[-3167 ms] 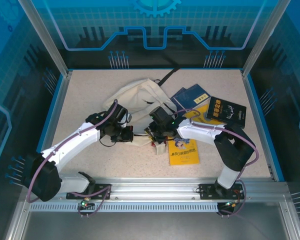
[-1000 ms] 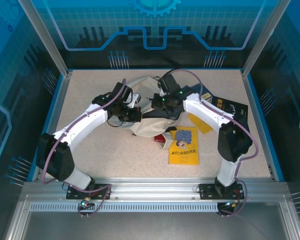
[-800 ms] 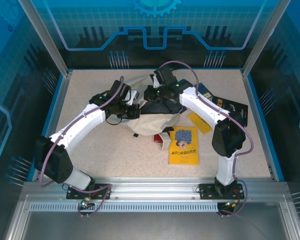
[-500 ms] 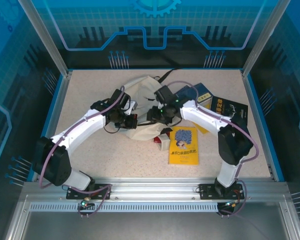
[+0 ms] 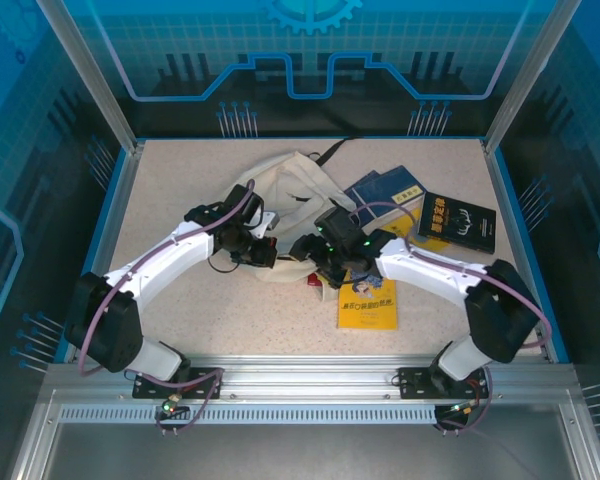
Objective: Pack the student bag
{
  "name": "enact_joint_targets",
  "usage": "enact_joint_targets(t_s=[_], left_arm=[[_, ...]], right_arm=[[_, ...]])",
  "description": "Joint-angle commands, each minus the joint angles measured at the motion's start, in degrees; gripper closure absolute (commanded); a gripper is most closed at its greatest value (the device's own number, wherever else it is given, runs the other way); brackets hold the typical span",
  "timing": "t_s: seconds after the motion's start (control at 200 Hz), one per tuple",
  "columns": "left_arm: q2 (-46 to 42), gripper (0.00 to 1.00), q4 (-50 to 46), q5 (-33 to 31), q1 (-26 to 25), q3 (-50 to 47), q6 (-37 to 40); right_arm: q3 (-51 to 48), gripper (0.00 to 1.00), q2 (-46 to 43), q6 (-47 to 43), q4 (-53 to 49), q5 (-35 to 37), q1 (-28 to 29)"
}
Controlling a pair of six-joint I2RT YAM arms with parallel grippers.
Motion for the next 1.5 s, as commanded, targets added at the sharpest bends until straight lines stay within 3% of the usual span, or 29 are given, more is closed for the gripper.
enact_joint_targets(t_s=[0.0,0.245,0.44,0.73,0.89,1.156,1.381,1.491], left_arm=[[0.2,1.00,-3.1,-1.8,-0.3,2.8,2.4],[0.1,1.00,-3.8,-4.4,-0.3,3.1,2.7],[0.5,1.00,-3.5,-4.7,-0.3,3.0,2.8],[1.0,1.00,-6.0,-12.1,-0.3,4.9,3.2],[3.3,1.00,-5.7,-17.5,-0.3,5.7,2.0],[7.8,1.00,-4.7,-25.9,0.6,7.2,-1.1],[10.3,1.00,-3.9,-25.6,2.5,7.8,-2.2],[10.6,1.00,-4.3,-26.0,3.1,8.1,-2.9]], right_arm=[[3.4,0.14,3.8,9.4,6.7,0.3,1.6],[4.7,0.27,8.2,16.9,6.2,4.6,1.5],[7.6,0.32,10.7,16.6,5.6,5.4,1.2],[4.4,0.80,10.8,18.2,2.1,7.6,1.7],[1.7,0.93,9.2,16.8,0.2,8.5,1.8],[-0.4,0.98,8.2,14.3,-2.1,9.8,1.8],[1.1,0.99,8.3,10.5,-2.5,10.2,1.7],[4.6,0.89,9.4,5.4,-0.9,7.5,1.7]])
